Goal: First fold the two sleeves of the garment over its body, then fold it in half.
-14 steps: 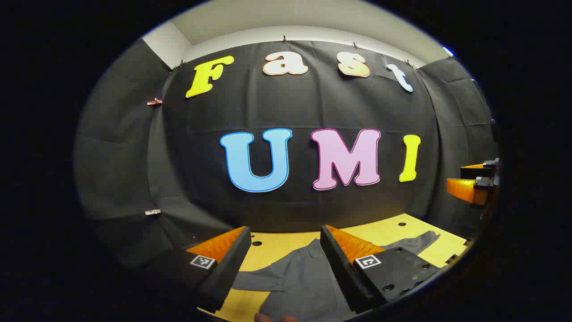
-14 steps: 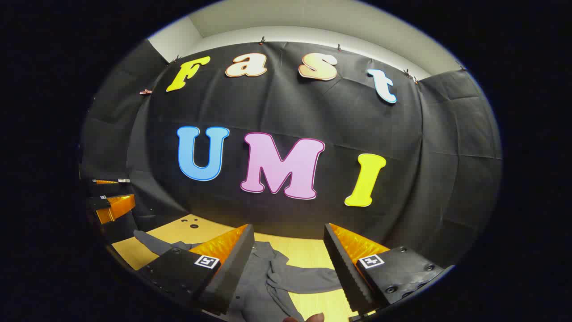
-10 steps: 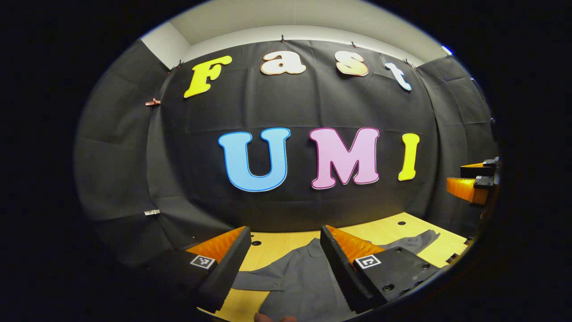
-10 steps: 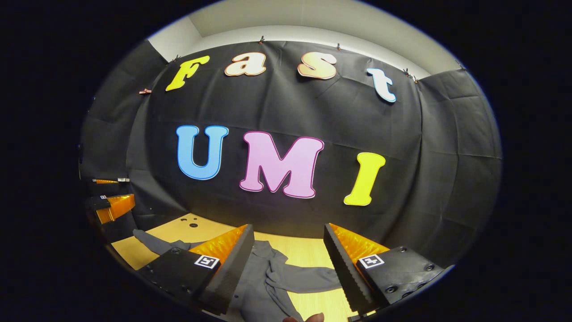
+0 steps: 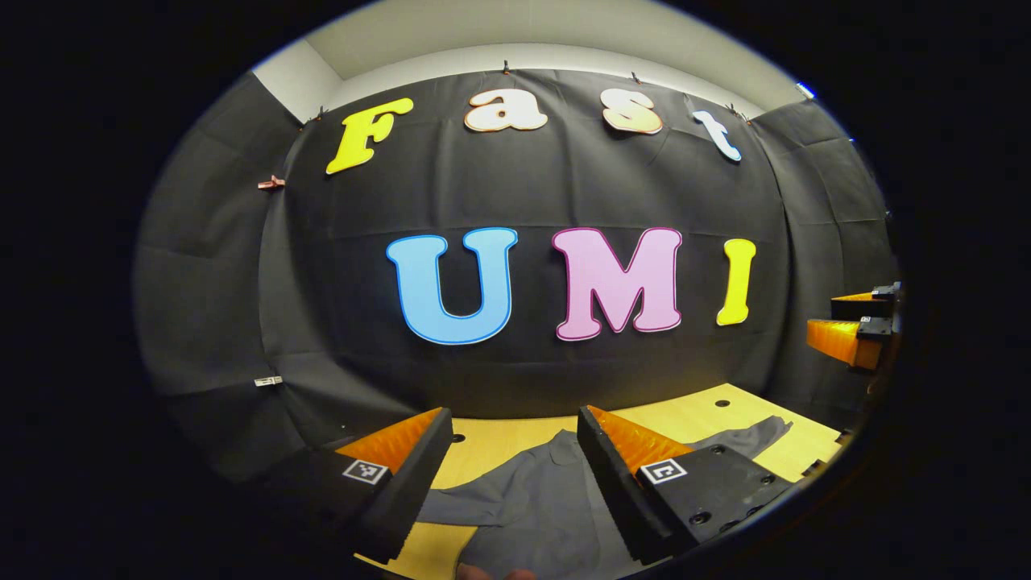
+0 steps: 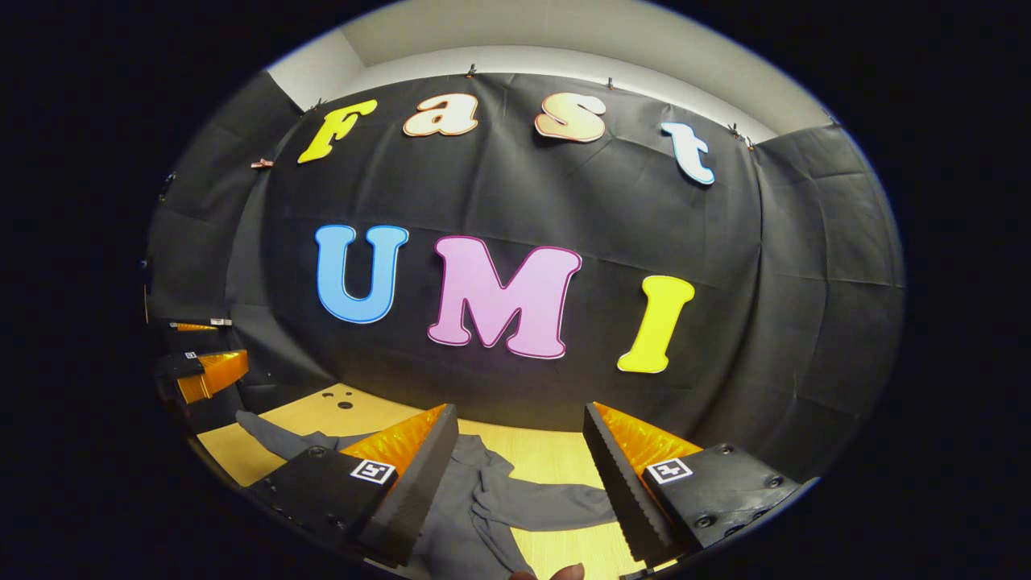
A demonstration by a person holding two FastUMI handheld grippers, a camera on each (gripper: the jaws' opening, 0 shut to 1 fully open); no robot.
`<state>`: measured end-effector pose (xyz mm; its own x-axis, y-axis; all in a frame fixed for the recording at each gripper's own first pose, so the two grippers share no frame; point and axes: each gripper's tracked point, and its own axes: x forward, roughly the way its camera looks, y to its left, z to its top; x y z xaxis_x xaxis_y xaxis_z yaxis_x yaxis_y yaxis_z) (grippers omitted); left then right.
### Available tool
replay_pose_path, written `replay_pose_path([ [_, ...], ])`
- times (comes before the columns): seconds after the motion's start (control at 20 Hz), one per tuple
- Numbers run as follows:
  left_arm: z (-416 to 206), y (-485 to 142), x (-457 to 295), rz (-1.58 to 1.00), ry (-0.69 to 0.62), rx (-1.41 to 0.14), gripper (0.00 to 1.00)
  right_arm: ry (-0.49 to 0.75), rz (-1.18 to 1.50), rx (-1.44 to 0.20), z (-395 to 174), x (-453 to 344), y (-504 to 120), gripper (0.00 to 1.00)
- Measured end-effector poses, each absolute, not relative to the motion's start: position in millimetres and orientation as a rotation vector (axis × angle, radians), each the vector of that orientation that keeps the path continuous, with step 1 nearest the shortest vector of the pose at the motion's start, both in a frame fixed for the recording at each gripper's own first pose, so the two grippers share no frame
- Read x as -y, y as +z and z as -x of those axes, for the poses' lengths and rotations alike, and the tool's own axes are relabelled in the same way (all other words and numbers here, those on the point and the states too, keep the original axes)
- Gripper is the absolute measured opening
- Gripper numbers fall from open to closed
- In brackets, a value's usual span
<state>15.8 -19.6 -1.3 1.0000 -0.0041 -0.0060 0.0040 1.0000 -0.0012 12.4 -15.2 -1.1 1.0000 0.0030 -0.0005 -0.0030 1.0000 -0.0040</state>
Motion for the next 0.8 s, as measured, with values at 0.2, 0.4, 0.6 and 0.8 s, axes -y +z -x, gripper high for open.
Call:
replay_pose_path([
  [0.2, -26, -2, 33, 0.001, -0.011, -0.011, 0.98, -0.008, -0.003, -0.014, -24, 34, -7, 0.97],
  [0.4, -34, -6, 52, -0.003, -0.023, -0.027, 0.98, -0.005, 0.0, -0.067, -47, 68, -29, 0.97],
  [0.6, -46, -12, 70, 0.002, -0.021, -0.059, 0.98, -0.063, 0.007, -0.118, -75, 129, -61, 0.97],
  [0.8, -55, -15, 90, 0.003, -0.012, -0.091, 0.98, -0.093, 0.052, -0.183, -103, 180, -112, 0.97],
])
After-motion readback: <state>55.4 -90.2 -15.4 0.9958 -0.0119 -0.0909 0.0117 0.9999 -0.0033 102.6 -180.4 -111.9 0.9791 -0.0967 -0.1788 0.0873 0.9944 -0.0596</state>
